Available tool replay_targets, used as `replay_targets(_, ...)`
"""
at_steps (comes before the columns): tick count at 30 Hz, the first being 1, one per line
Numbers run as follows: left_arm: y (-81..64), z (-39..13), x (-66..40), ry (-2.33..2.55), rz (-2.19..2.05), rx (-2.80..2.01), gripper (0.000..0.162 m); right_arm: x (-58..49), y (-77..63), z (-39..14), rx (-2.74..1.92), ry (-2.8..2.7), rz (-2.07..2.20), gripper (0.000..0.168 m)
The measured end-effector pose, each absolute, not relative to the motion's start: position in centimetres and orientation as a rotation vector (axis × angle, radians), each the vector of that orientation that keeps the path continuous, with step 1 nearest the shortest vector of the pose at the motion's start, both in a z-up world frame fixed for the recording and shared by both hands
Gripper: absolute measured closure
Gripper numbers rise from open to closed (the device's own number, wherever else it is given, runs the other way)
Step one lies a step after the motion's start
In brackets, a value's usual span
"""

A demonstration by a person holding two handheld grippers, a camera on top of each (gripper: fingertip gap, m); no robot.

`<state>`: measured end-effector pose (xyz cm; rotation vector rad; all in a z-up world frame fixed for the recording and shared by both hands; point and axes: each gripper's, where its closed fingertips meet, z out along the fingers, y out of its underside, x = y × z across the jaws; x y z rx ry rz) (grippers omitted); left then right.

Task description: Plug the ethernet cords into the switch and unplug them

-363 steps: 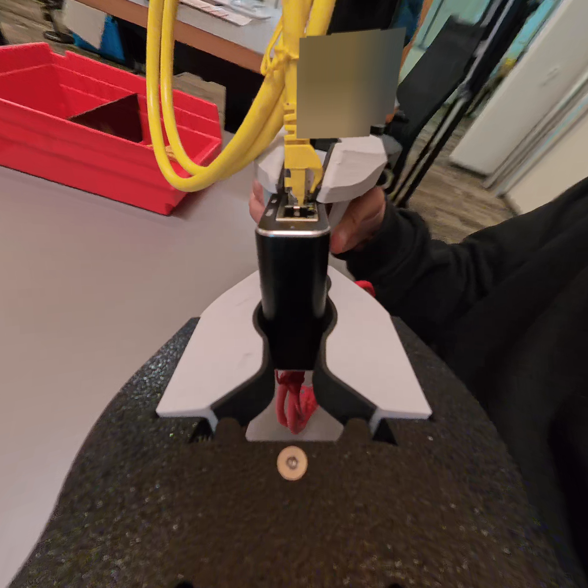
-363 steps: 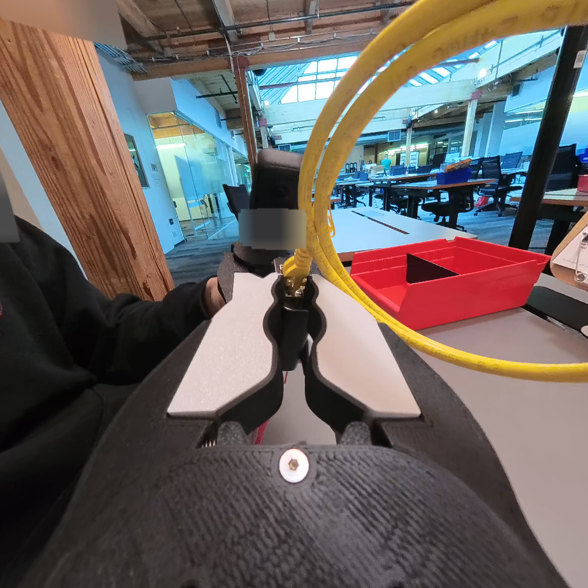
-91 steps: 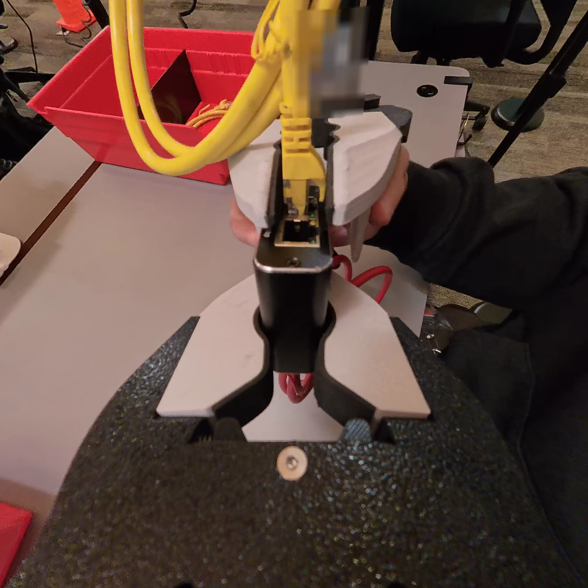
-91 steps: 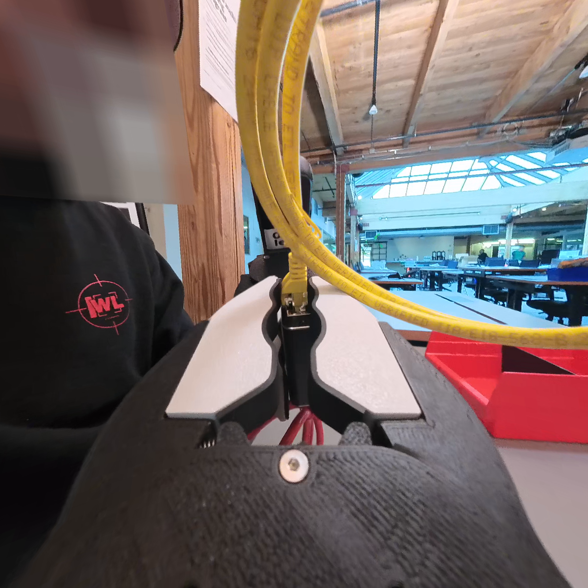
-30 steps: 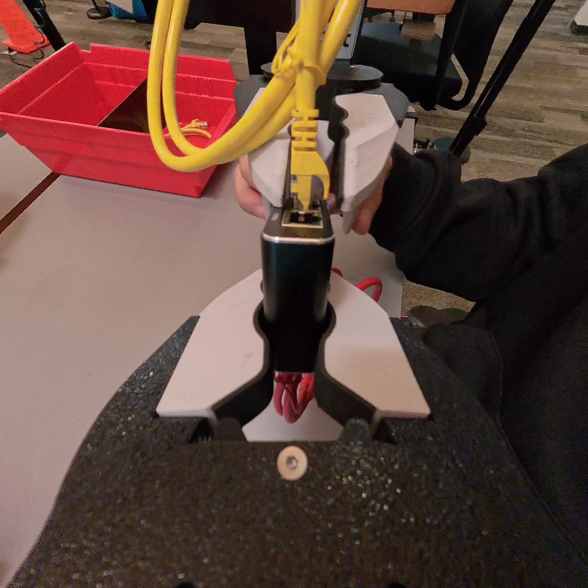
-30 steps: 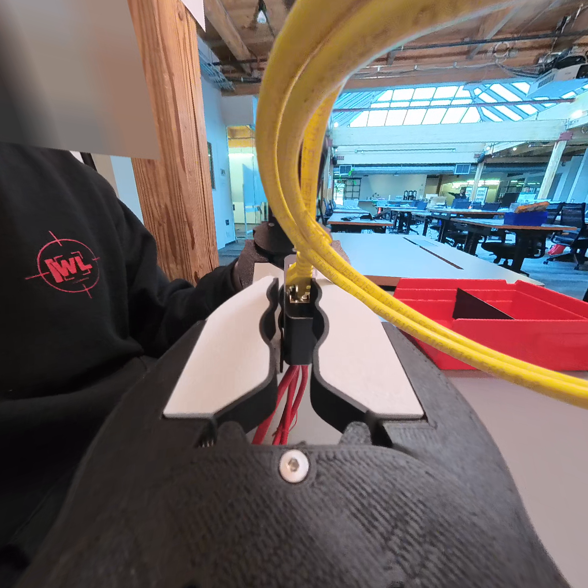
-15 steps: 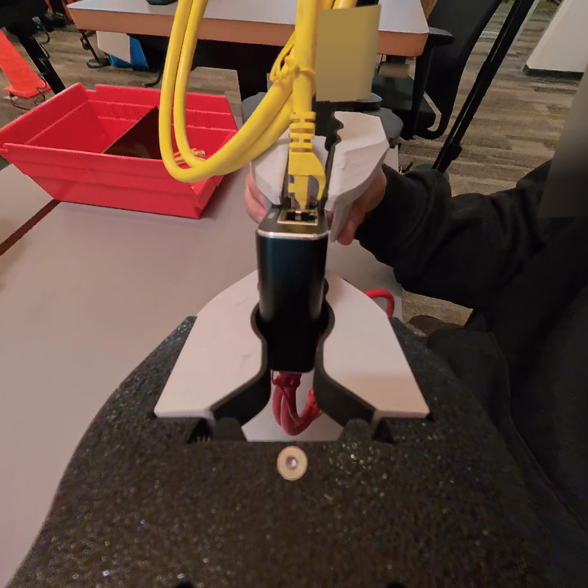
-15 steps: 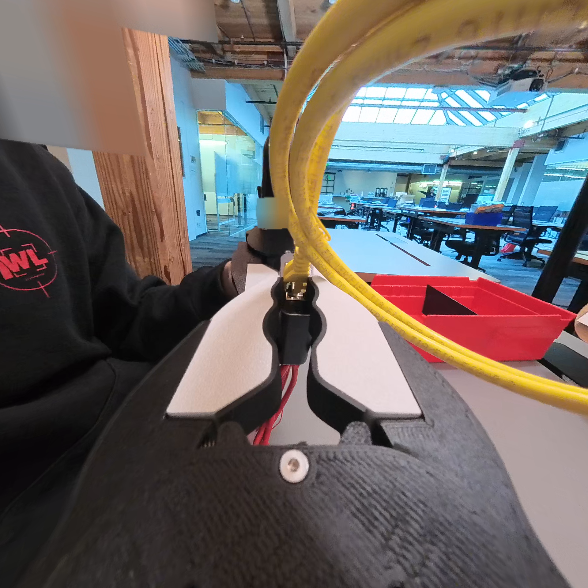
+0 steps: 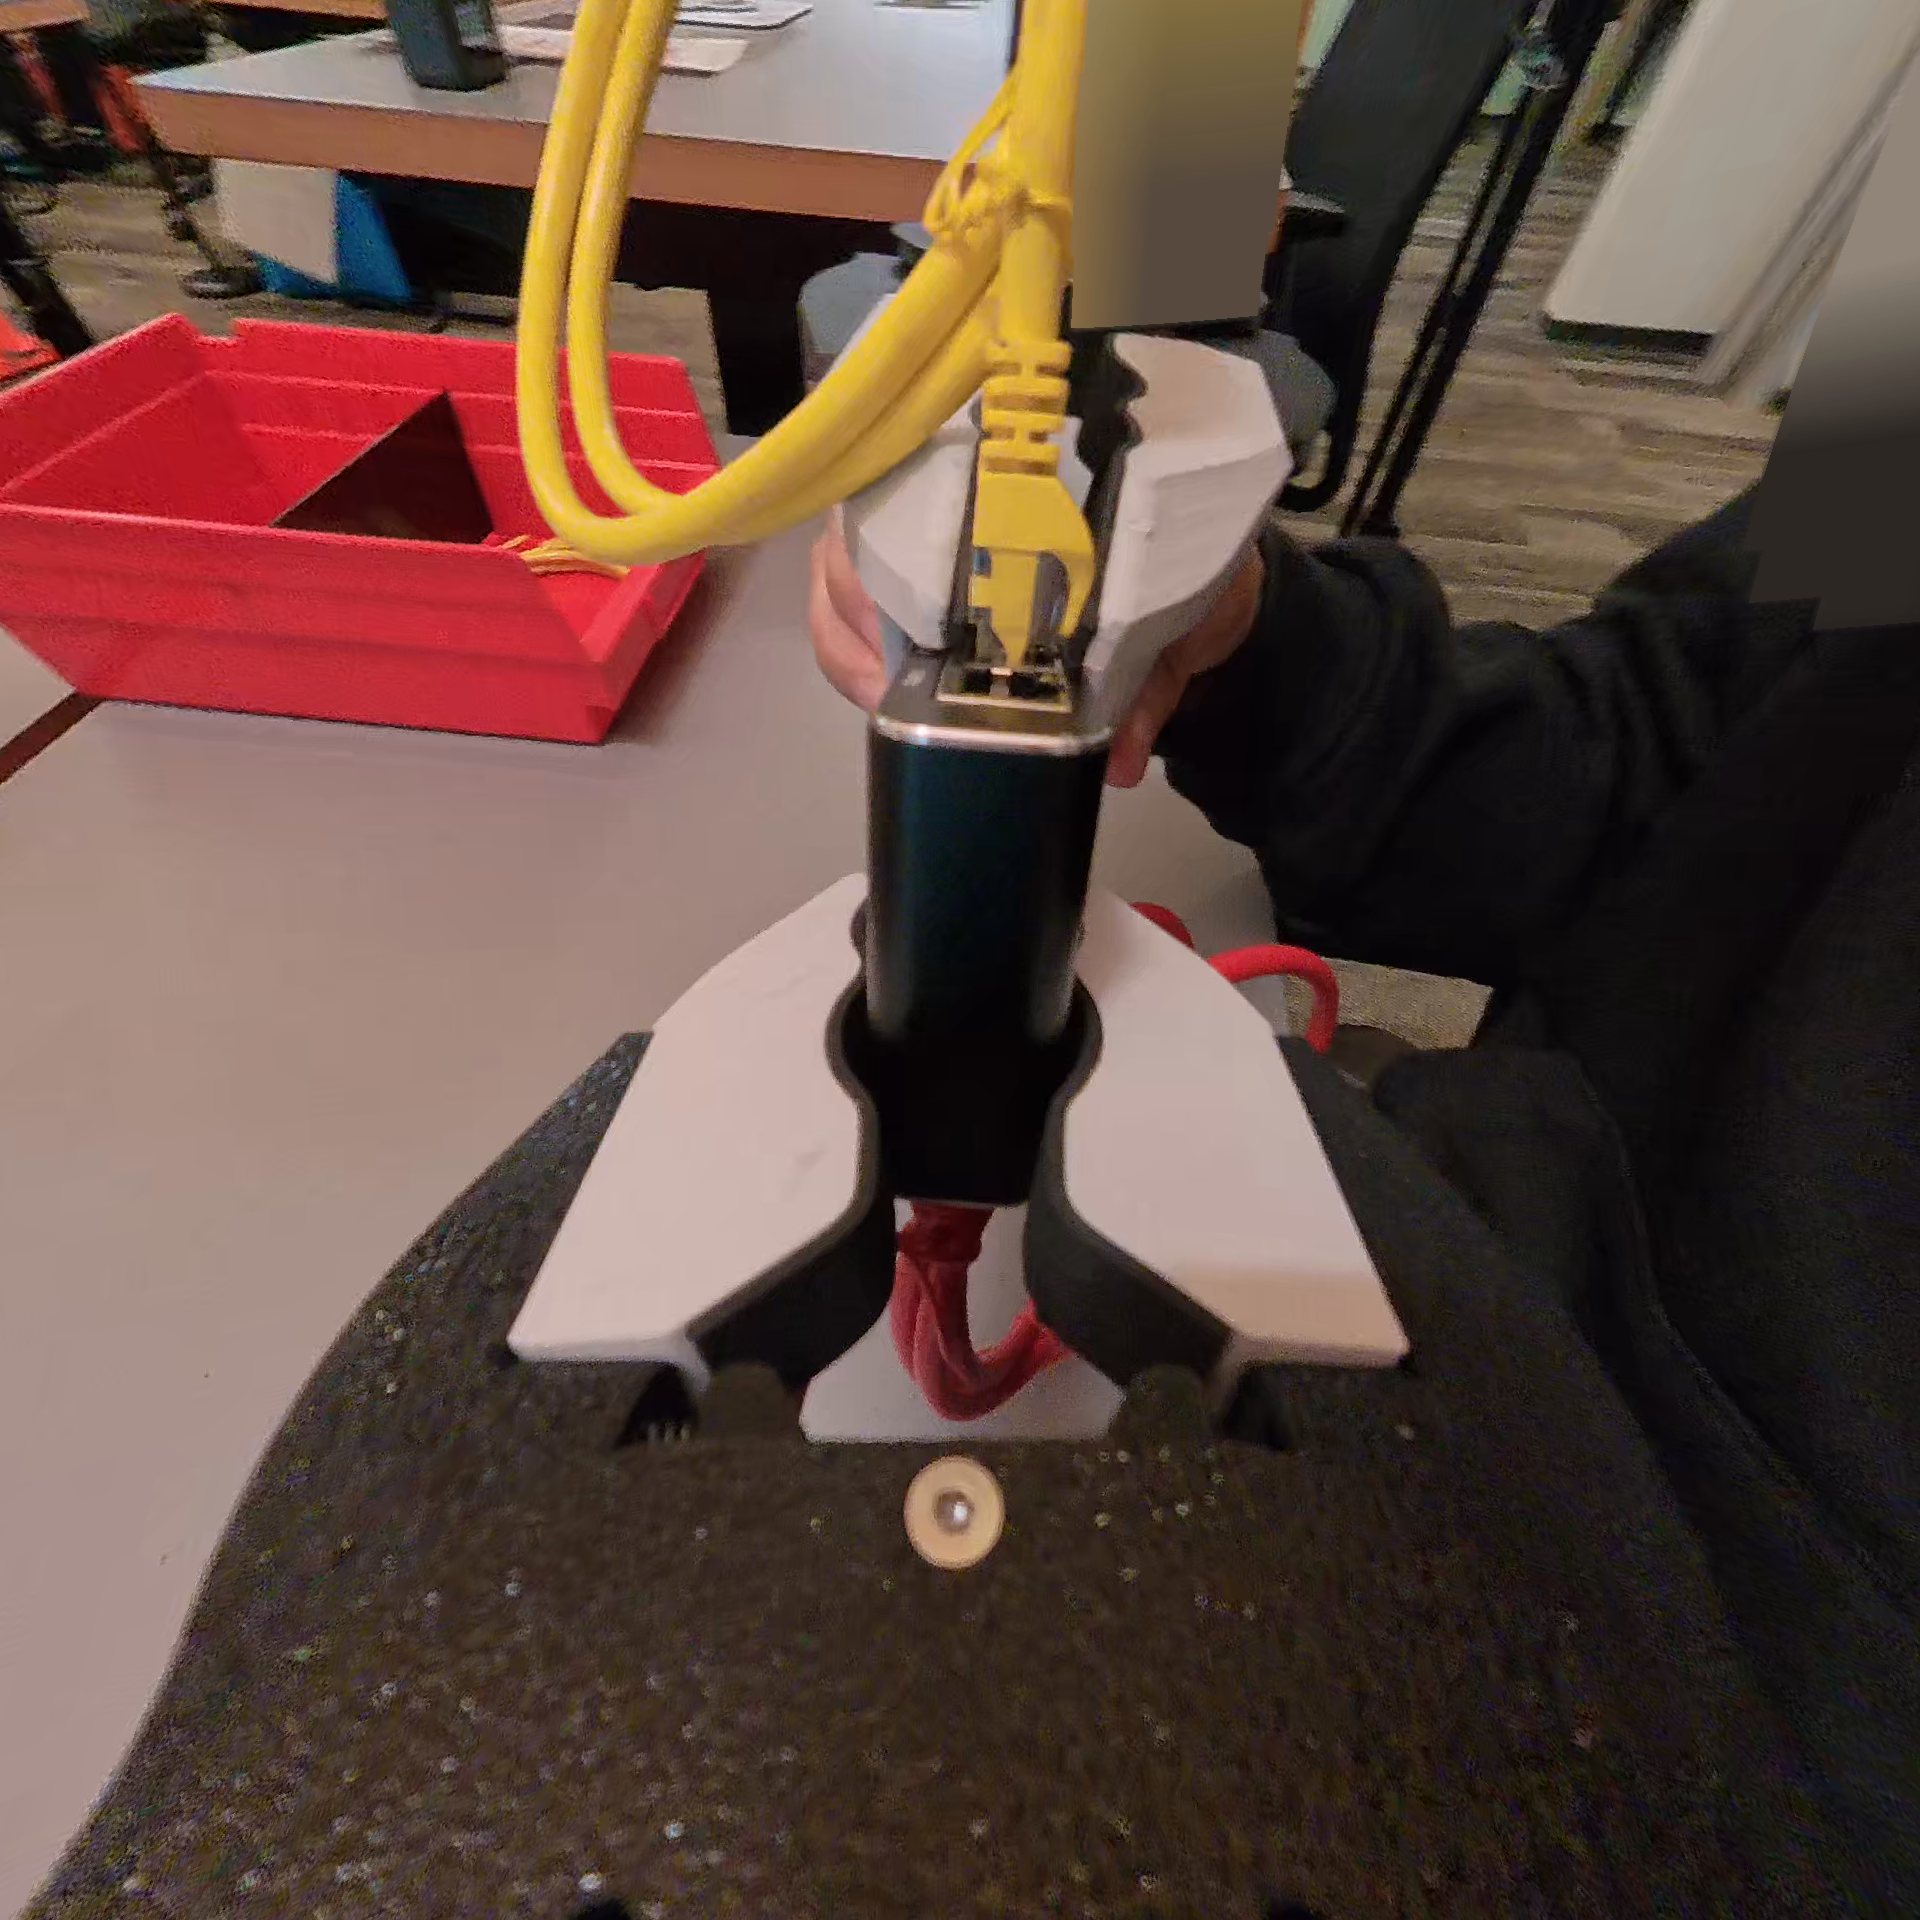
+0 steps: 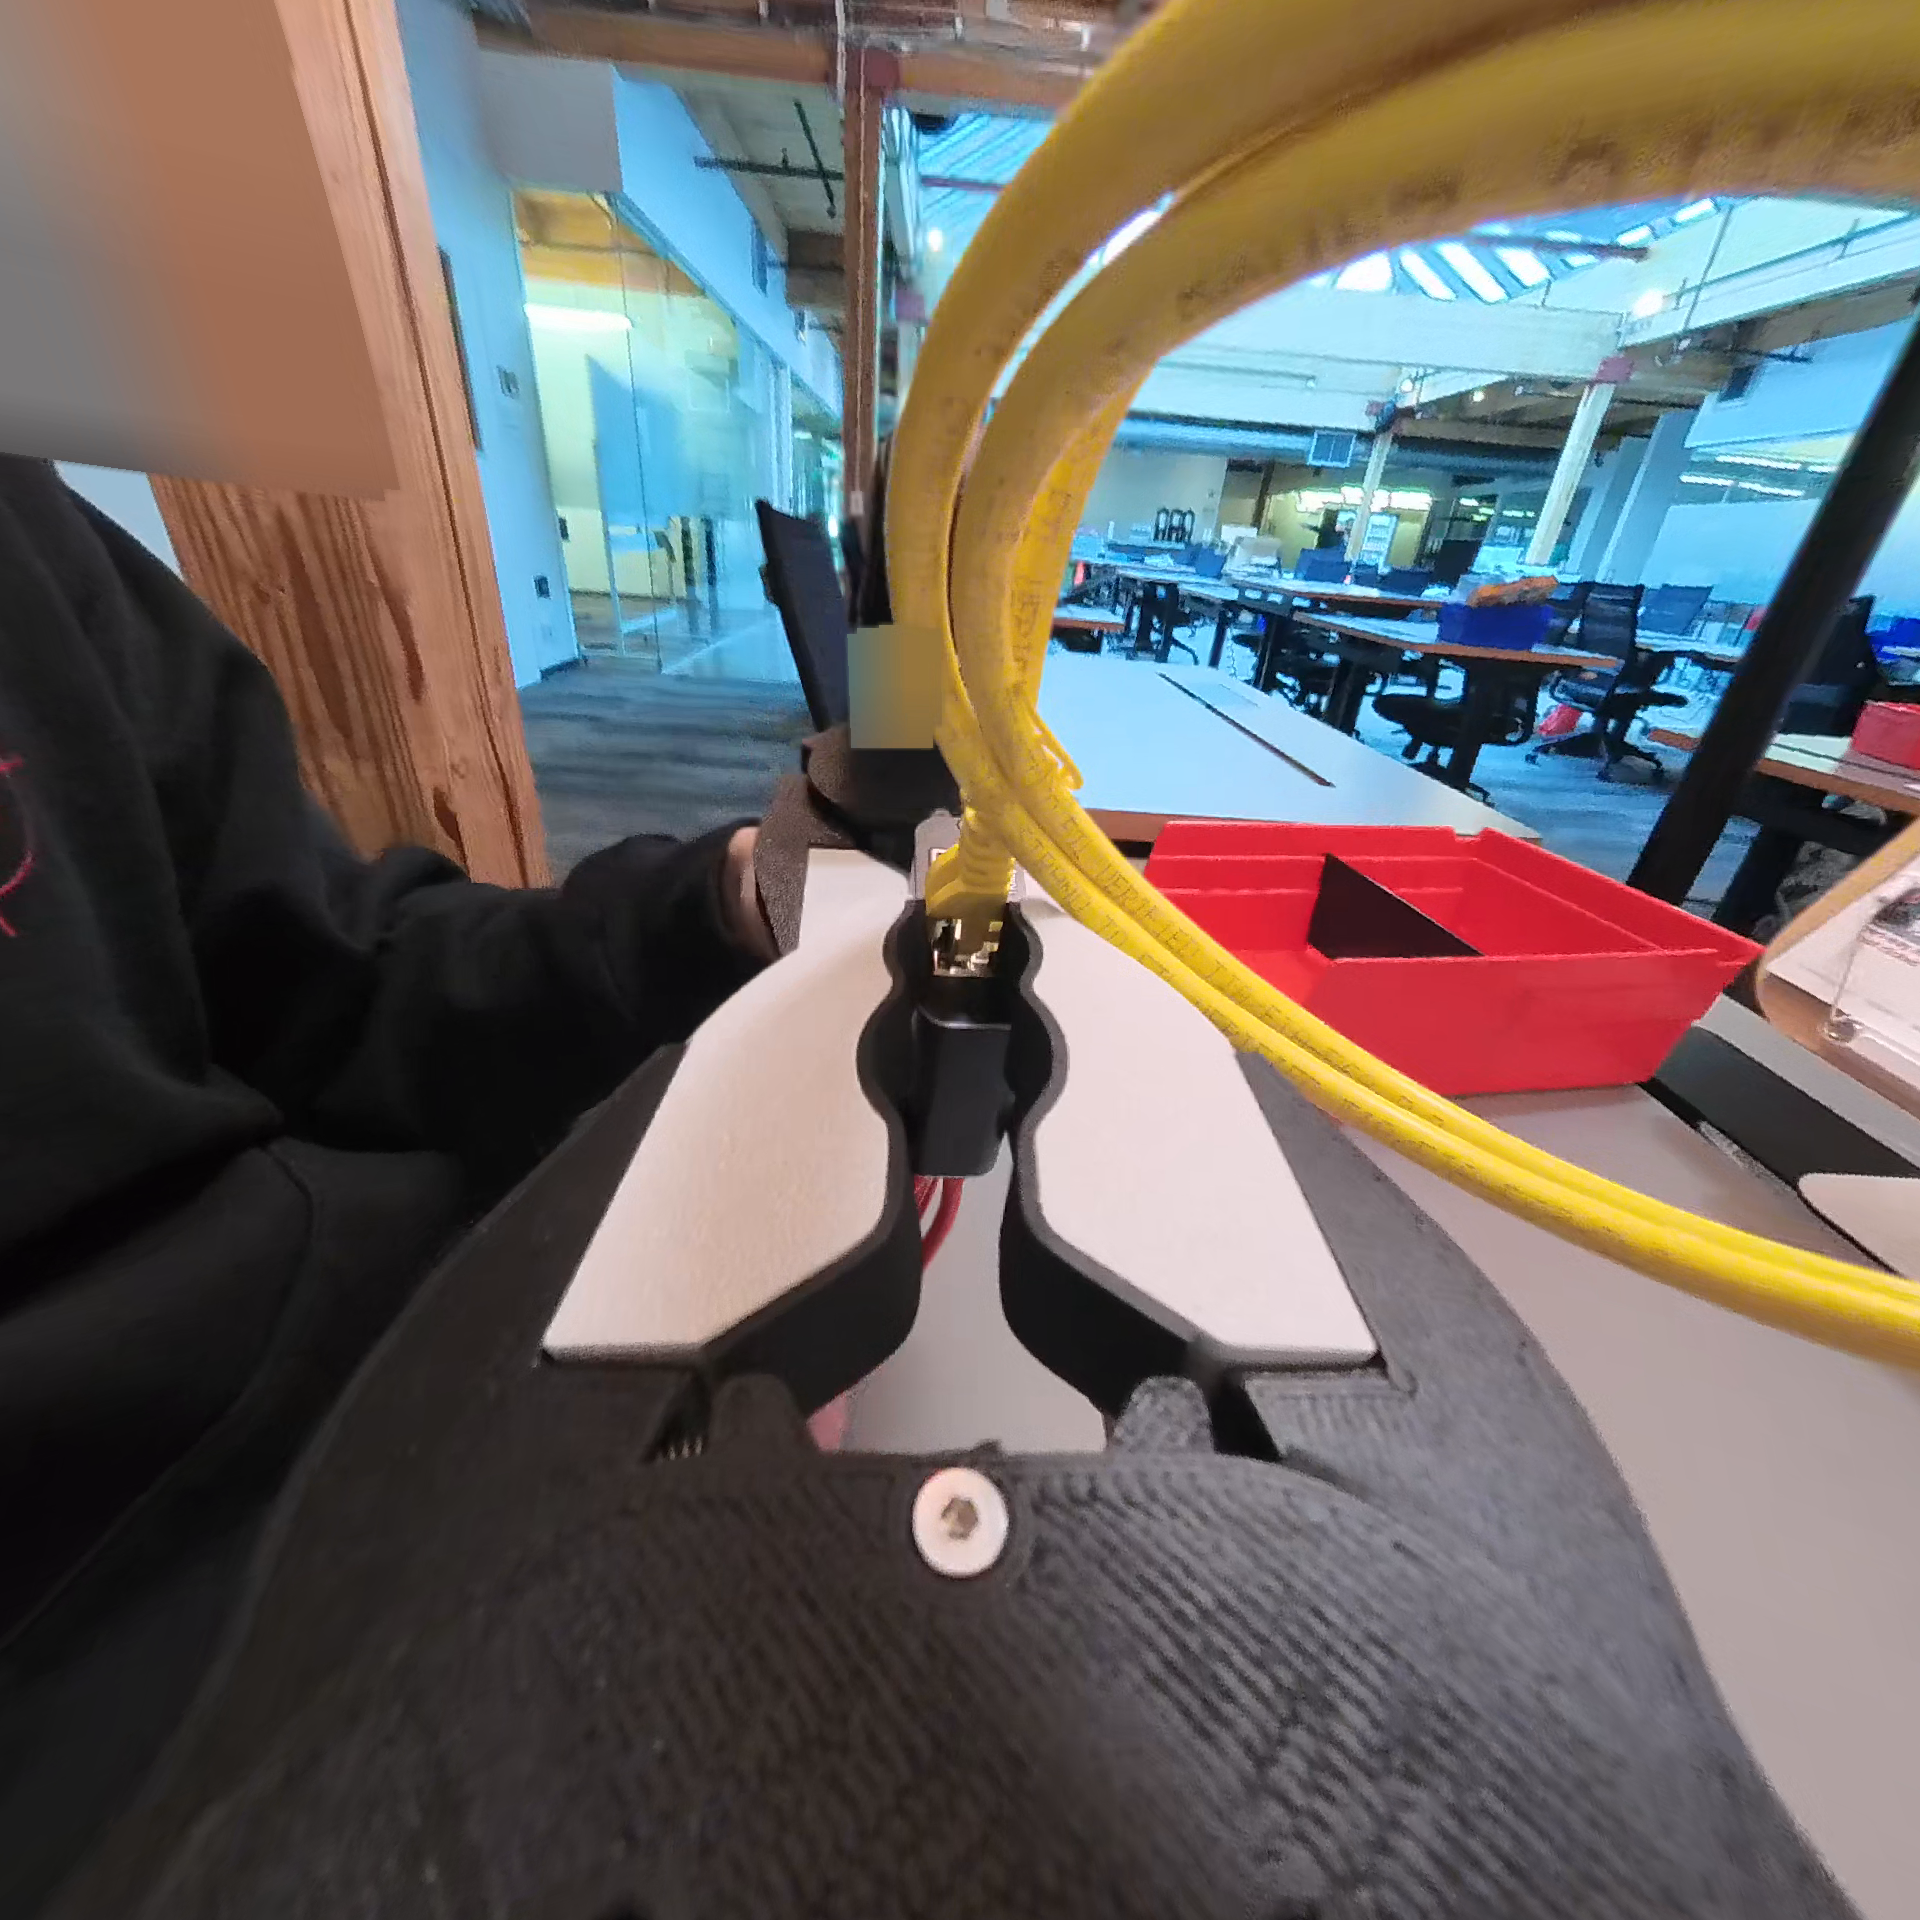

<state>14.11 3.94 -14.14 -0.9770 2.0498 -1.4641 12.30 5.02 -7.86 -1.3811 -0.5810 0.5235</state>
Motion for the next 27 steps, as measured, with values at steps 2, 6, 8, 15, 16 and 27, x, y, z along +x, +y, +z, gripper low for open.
replay_targets(2,4.1,-14.4,13.8,2.075,-1.466,-0.953,0.133,12.0,5.1,-8.1,-1.399,-0.592,0.512,0.154)
replay_targets(6,4.3,-14.9,13.5,2.113,-1.468,-0.985,0.134,12.0,5.4,-8.5,-1.431,-0.596,0.504,0.154)
replay_targets(8,4.6,-15.2,13.6,2.121,-1.434,-0.999,0.133,12.2,5.5,-8.9,-1.456,-0.597,0.495,0.154)
replay_targets(15,4.8,-15.7,13.1,2.176,-1.416,-1.044,0.133,12.3,5.5,-9.5,-1.513,-0.626,0.444,0.154)
replay_targets(16,4.8,-15.8,13.0,2.179,-1.423,-1.056,0.133,12.3,5.6,-9.6,-1.518,-0.628,0.439,0.154)
replay_targets(27,4.6,-15.1,13.3,2.134,-1.491,-1.06,0.134,12.3,5.7,-8.8,-1.443,-0.552,0.576,0.155)
